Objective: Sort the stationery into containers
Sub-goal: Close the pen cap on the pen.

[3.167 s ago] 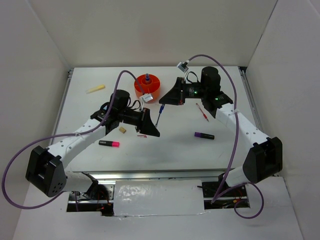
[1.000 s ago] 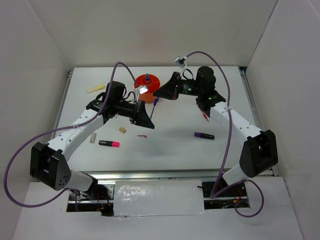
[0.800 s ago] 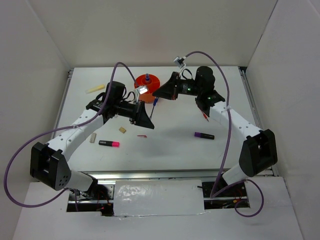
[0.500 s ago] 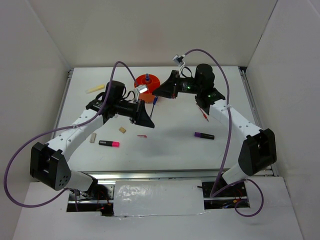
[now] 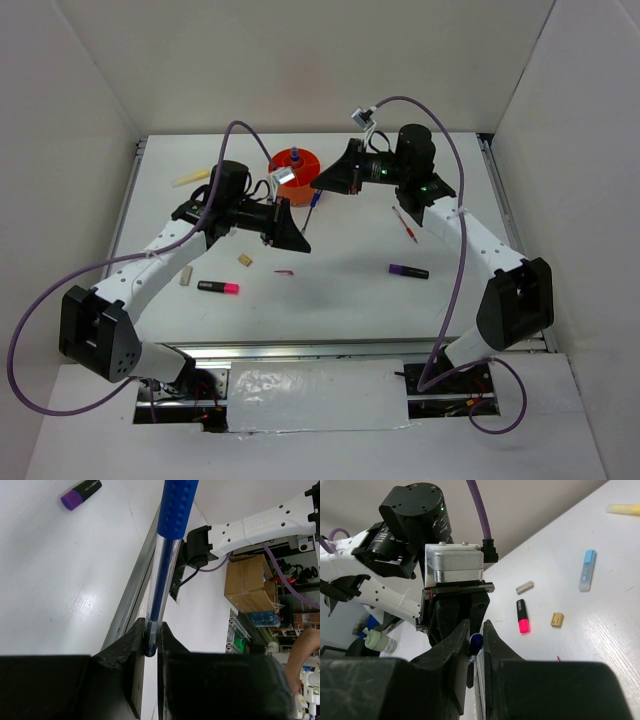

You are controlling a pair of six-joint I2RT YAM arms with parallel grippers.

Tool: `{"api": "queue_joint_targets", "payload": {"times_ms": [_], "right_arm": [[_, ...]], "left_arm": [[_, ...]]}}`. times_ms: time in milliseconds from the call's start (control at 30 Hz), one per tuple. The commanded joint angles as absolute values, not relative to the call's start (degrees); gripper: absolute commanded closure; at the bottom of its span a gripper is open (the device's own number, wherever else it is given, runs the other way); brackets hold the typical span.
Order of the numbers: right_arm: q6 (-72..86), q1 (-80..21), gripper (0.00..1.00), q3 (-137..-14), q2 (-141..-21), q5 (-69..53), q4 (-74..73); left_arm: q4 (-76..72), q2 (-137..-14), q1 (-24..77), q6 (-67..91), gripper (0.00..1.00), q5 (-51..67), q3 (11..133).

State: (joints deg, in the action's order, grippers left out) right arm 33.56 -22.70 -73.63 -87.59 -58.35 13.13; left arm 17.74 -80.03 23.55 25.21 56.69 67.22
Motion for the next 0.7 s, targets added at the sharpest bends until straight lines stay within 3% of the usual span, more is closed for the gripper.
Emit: {"api": "queue_joint_targets", "payload": {"times_ms": [0, 667], "right_arm": [[33.5, -26.7, 1.00, -70.4, -89.3, -77.9, -0.4], [48.3, -20.2, 1.00, -71.5, -88.6, -75.2, 14.8]], "left_arm": [[-7.3, -76.9, 21.7, 30.1, 0.85, 51.4, 71.8], [-7.4, -75.9, 23.7, 29.8, 0.80, 51.7, 66.4]]}}
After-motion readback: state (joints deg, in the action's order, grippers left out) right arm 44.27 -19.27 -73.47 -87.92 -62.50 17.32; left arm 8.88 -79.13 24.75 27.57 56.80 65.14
